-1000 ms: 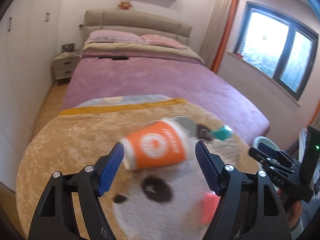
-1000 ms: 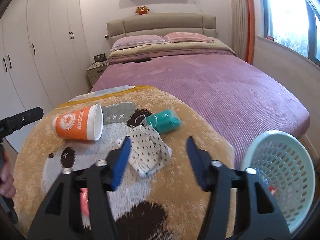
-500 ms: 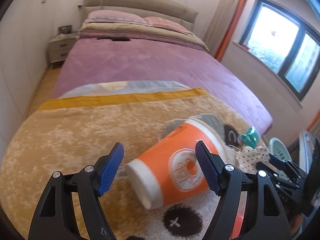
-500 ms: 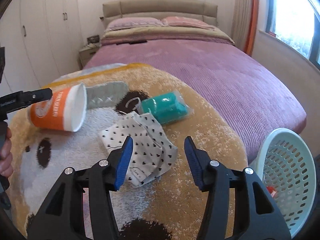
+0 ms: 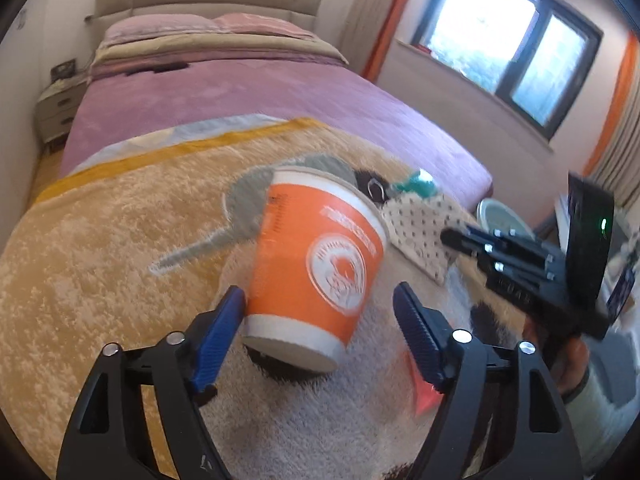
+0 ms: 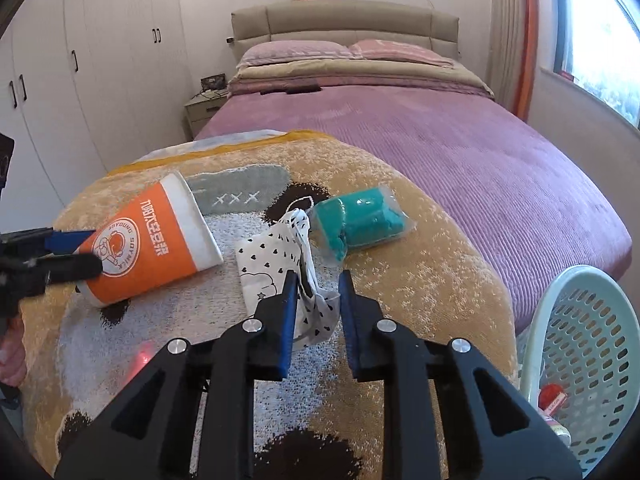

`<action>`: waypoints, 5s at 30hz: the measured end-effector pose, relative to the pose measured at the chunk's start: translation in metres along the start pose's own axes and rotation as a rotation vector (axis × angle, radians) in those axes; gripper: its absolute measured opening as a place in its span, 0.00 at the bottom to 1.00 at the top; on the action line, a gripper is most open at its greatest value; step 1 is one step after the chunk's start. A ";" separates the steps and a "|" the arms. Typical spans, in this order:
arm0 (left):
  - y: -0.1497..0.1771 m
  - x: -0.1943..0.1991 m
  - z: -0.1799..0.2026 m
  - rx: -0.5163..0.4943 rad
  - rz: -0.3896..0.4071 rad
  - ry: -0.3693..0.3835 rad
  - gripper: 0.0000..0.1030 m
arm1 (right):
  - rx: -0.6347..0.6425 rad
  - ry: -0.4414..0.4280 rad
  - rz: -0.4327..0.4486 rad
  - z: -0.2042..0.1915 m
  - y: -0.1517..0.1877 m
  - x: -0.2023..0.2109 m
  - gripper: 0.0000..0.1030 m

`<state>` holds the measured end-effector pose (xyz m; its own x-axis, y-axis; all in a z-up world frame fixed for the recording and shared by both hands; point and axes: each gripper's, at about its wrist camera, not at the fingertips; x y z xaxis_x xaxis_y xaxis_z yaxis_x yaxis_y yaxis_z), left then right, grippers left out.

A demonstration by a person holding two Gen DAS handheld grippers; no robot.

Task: Collect trash
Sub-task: 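Grasp the orange paper cup with left gripper while right gripper grasps polka-dot tissue, then carry cup and tissue over the blue basket and release both, then move both grippers back to the table toward the pink and teal packets, then grasp the pink packet with left gripper while right gripper grasps teal packet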

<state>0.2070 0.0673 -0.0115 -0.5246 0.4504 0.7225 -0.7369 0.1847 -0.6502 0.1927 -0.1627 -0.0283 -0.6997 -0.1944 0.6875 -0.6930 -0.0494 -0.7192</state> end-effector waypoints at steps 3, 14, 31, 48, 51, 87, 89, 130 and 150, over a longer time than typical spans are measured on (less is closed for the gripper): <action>0.001 -0.012 0.004 -0.011 -0.036 -0.063 0.73 | -0.005 0.001 -0.009 0.001 0.001 -0.001 0.18; 0.001 -0.022 0.003 0.051 -0.019 -0.098 0.69 | -0.044 -0.027 -0.077 0.010 0.000 -0.013 0.21; -0.003 0.015 0.022 0.096 0.107 -0.093 0.64 | 0.039 -0.015 0.053 -0.007 0.005 0.017 0.06; -0.027 0.034 0.128 -0.010 0.196 0.025 0.64 | -0.082 0.044 0.273 0.070 0.015 0.140 0.06; -0.035 0.025 0.154 -0.038 0.192 0.065 0.64 | -0.102 0.093 0.284 0.092 0.021 0.154 0.06; -0.040 -0.148 0.323 -0.179 -0.067 0.161 0.64 | -0.515 0.257 -0.010 0.294 0.111 0.109 0.13; -0.041 -0.148 0.329 -0.193 -0.069 0.159 0.64 | -0.529 0.256 -0.011 0.296 0.114 0.112 0.26; 0.052 0.034 0.156 0.025 0.136 -0.152 0.78 | -0.225 0.123 0.124 0.104 0.058 0.145 0.53; 0.059 -0.021 0.112 0.086 -0.020 -0.162 0.33 | -0.078 0.070 0.079 0.033 0.021 0.086 0.53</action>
<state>0.1266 -0.0294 -0.0392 -0.5659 0.2994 0.7682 -0.7782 0.1137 -0.6176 0.1241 -0.2130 0.0122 -0.7610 -0.1258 0.6364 -0.6449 0.0401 -0.7632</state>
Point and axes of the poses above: each gripper's, at about its wrist camera, not at the fingertips, and x roughly against the way its jaws point, z to its right, y to its underside, and after that the axes turned 3 degrees about -x, right-handed
